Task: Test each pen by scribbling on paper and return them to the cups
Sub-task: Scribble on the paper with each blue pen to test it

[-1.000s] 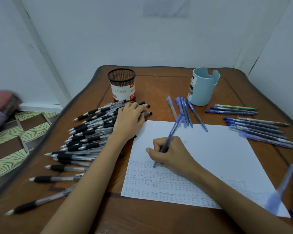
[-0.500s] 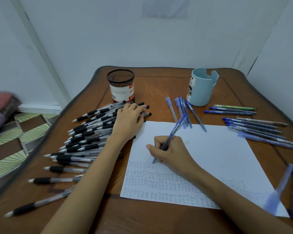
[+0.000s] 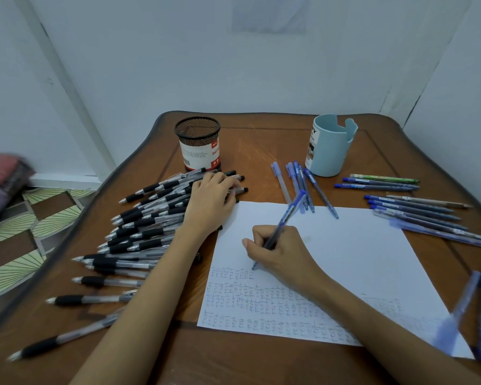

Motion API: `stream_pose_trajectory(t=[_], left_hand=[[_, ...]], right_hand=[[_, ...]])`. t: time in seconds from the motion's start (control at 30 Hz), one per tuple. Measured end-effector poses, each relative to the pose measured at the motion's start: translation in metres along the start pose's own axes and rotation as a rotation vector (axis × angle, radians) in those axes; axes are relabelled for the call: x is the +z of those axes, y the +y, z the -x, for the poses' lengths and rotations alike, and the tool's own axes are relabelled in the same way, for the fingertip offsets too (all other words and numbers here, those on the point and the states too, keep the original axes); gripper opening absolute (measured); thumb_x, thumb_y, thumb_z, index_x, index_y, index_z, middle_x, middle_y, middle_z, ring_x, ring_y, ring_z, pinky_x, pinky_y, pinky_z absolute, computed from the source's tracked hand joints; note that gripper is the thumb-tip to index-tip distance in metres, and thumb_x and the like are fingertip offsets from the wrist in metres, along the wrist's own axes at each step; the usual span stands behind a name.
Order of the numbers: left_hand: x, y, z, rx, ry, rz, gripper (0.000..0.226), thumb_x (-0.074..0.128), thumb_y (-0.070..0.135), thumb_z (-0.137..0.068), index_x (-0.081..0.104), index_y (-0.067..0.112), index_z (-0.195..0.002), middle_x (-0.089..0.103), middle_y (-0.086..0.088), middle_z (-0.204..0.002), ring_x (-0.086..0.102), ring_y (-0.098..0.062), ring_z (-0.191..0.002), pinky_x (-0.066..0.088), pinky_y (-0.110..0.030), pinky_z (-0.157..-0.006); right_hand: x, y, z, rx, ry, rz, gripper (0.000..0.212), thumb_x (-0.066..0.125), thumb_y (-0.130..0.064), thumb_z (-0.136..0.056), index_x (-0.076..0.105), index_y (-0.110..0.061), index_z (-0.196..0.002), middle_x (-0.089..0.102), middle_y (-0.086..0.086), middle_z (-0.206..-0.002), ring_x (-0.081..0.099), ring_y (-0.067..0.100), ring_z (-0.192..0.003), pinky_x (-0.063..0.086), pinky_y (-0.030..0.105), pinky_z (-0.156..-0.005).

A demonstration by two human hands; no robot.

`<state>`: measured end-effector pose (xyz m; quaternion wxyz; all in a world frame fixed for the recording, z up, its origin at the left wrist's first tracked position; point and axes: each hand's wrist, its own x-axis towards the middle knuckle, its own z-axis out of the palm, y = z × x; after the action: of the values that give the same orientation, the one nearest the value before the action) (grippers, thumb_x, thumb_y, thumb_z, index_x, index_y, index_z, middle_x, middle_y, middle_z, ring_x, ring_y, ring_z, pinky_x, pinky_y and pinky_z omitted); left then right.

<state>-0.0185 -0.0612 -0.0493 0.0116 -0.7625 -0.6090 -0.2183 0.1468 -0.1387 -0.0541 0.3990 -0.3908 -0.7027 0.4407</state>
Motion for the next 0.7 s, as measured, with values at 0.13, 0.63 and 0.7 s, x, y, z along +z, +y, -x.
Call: stream_pose_trajectory(t=[0.13, 0.63, 0.7], left_hand=[[-0.001, 0.0, 0.0, 0.0, -0.001, -0.005, 0.025, 0.045, 0.02, -0.096, 0.058, 0.021, -0.117, 0.056, -0.001, -0.116, 0.041, -0.021, -0.116, 0.03, -0.034, -0.089], [-0.002, 0.001, 0.001, 0.01, 0.003, 0.016, 0.025, 0.046, 0.018, -0.097, 0.06, 0.019, -0.117, 0.056, -0.001, -0.115, 0.042, -0.022, -0.117, 0.031, -0.035, -0.09], [-0.002, 0.001, 0.001, 0.009, 0.004, 0.024, 0.025, 0.046, 0.018, -0.097, 0.06, 0.019, -0.117, 0.056, -0.001, -0.116, 0.042, -0.022, -0.117, 0.031, -0.036, -0.091]], right_hand=[[0.002, -0.002, 0.002, -0.052, 0.024, 0.059, 0.044, 0.066, -0.031, -0.086, 0.043, -0.01, -0.056, 0.04, -0.002, -0.049, 0.037, 0.009, -0.05, 0.031, 0.016, -0.053], [-0.019, -0.012, -0.008, 0.302, 0.043, -0.365, 0.027, 0.039, -0.014, -0.101, 0.041, -0.025, -0.125, 0.037, 0.0, -0.054, 0.036, 0.001, -0.035, 0.03, 0.008, -0.037], [-0.022, -0.008, -0.01, 0.309, 0.045, -0.469, 0.026, 0.029, -0.002, -0.099, 0.053, -0.011, -0.102, 0.04, -0.003, -0.047, 0.032, 0.002, -0.034, 0.025, 0.013, -0.032]])
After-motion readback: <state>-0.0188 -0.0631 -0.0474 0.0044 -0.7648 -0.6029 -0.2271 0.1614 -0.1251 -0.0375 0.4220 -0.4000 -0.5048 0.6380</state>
